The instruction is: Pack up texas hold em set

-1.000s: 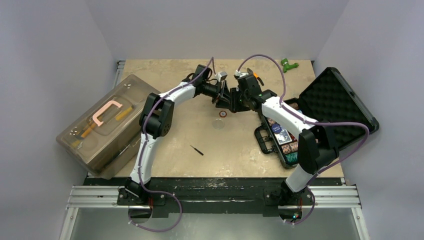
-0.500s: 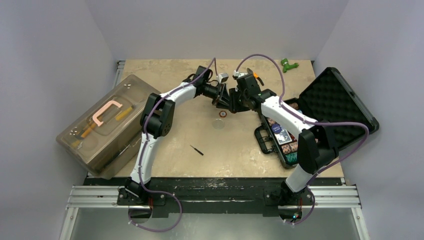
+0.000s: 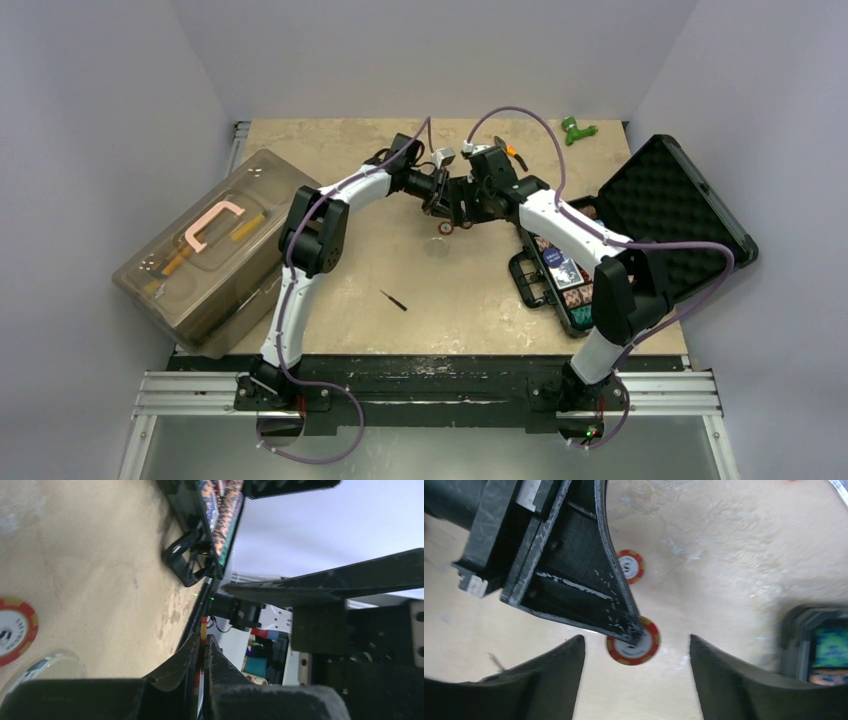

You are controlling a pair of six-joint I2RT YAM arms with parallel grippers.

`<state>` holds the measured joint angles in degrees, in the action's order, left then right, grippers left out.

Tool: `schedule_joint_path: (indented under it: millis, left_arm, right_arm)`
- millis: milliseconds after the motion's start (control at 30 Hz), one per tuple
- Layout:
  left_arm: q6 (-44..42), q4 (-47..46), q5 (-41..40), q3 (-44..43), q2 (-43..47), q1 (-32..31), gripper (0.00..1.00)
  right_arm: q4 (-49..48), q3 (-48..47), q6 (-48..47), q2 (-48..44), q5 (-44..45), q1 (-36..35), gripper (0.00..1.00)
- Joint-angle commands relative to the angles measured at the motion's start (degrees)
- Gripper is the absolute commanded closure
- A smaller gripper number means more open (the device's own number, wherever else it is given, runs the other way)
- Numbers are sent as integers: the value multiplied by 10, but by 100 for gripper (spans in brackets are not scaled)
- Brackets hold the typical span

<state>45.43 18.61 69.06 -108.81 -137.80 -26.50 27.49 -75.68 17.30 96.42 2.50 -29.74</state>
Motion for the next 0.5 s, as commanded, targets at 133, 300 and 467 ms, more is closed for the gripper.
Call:
schedule_joint_path:
  millis: [133,300,467]
  left_arm:
    - [-46,15,-136,105,168,15,100]
    - [12,-107,-91,201,235,15,100]
    - [23,-141,-68,234,280,6,100]
  right_arm:
    - [74,20,-23,-70,-18,-2,1]
    - [-66,151,54,-158,-347,100,9]
    - [-509,340,344,-208,-556,161,17]
